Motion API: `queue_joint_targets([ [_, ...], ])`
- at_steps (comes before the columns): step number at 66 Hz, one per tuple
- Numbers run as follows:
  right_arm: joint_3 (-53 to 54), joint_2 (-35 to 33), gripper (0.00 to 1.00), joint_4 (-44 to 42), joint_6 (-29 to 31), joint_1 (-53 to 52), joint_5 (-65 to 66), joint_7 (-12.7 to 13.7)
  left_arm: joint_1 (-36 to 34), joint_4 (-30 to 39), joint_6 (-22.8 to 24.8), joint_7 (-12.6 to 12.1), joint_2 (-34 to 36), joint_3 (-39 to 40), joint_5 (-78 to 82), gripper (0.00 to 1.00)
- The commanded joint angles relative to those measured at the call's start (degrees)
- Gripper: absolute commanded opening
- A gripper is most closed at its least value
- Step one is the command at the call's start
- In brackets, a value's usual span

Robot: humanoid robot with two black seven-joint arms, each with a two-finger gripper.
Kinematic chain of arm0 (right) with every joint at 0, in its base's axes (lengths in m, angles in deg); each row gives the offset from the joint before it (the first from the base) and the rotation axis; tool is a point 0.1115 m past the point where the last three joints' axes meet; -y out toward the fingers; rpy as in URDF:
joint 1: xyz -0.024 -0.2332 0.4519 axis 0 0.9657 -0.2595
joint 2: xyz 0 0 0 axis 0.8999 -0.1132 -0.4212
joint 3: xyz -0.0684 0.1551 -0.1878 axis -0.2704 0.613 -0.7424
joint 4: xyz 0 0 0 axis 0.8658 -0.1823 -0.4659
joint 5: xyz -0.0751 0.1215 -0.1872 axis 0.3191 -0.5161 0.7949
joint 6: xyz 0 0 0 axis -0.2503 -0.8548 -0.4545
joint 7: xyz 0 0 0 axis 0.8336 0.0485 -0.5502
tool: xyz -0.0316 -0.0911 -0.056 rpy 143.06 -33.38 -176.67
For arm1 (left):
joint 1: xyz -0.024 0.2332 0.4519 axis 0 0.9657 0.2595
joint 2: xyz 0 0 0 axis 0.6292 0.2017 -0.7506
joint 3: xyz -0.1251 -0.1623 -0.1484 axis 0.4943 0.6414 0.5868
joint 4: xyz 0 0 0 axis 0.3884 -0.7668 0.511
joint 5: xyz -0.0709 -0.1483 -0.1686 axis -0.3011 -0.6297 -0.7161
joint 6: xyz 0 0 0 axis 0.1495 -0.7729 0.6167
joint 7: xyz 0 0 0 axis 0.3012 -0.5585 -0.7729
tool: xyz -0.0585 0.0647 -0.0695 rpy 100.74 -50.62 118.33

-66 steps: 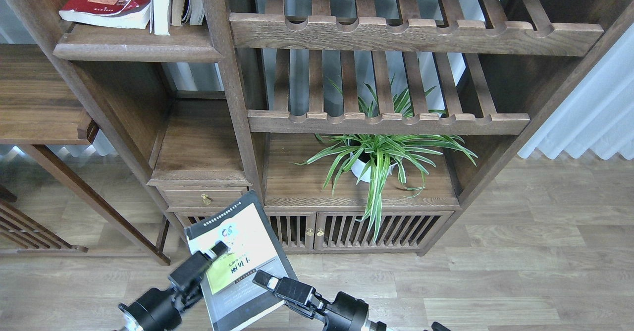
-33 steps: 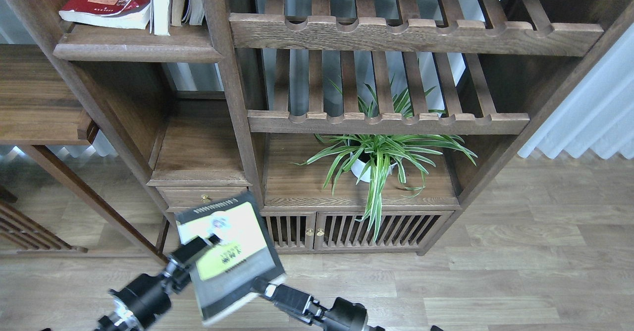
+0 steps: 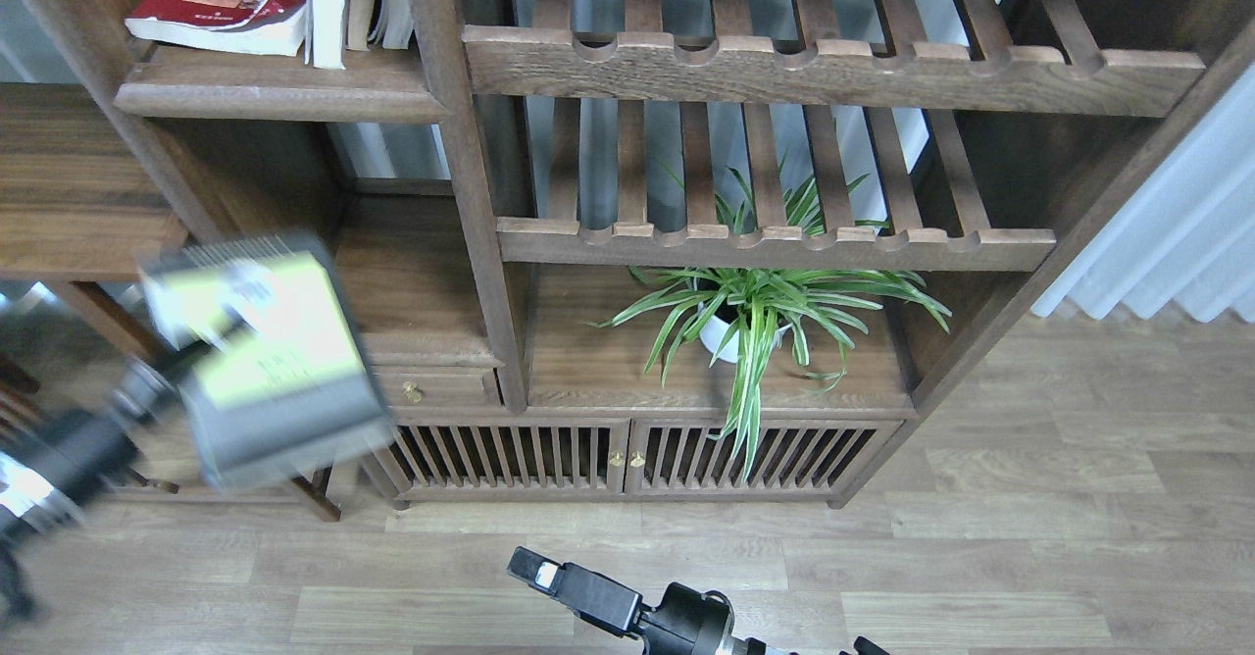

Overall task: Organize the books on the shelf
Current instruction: 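Carry the green-covered book with the left gripper onto the upper shelf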

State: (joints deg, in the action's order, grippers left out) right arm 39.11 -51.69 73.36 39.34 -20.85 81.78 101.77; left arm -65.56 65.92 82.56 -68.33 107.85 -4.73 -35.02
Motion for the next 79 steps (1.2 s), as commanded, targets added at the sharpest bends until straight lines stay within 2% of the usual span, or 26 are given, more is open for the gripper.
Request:
queue_joint_targets([
  [1, -0.01, 0.0, 1.0, -0.62, -0.02, -0.18, -0.11, 0.0, -7.59, -0.54, -0.02, -0.13, 6.9, 1.78, 0.23, 0.01],
  [11, -0.09, 0.0, 1.0, -0.89, -0.02, -0.36, -0.11, 0.0, -17.43, -4.58, -0.02, -0.13, 7.87, -2.17, 0.76, 0.02],
  [25, -0.09, 0.0, 1.0, -0.89, -0.02, -0.44, -0.2, 0.0, -37.73, -12.23, -0.02, -0.84, 7.43, -18.08, 4.19, 0.02],
  [26, -0.18, 0.0, 1.0, -0.89, -0.02, -0.44, -0.2, 0.0, -41.75, -14.24, -0.02, -0.84, 6.3, -21.57, 4.45, 0.02],
  [28, -0.18, 0.0, 1.0, -0.89, -0.02, -0.36, -0.2, 0.0, -43.71, -15.22, -0.02, -0.84, 5.24, -23.17, 4.45, 0.02],
  [36, -0.18, 0.0, 1.0, -0.53, -0.02, -0.44, -0.11, 0.0, -49.25, -19.44, -0.02, -1.01, 0.14, -27.14, 4.62, 0.02],
  [40, -0.18, 0.0, 1.0, -0.45, -0.02, -0.44, -0.11, 0.0, -51.45, -21.63, -0.02, -2.41, -2.84, -28.1, 5.5, 0.02],
  [47, -0.18, 0.0, 1.0, -0.27, -0.02, -0.36, -0.02, 0.0, -52.68, -23.83, -0.02, -5.66, -7.42, -26.97, 8.66, 0.02],
  [57, -0.09, 0.0, 1.0, -0.09, -0.02, -0.36, -0.11, 0.0, -53.74, -25.85, -0.02, -7.69, -12.6, -22.4, 16.82, 0.02],
  [61, -0.09, 0.0, 1.0, -0.01, -0.02, -0.36, -0.11, 0.0, -54.0, -27.09, -0.02, -8.04, -14.72, -19.59, 21.67, 0.02],
  [70, -0.09, 0.0, 1.0, 0.17, -0.02, -0.36, -0.11, 0.0, -54.18, -29.2, -0.02, -7.96, -18.06, -6.5, 38.08, 0.02],
  [79, -0.18, 0.0, 1.0, 0.17, -0.02, -0.36, -0.11, 0.0, -54.71, -28.85, -0.02, -8.04, -20.17, -4.03, 47.34, 0.02],
])
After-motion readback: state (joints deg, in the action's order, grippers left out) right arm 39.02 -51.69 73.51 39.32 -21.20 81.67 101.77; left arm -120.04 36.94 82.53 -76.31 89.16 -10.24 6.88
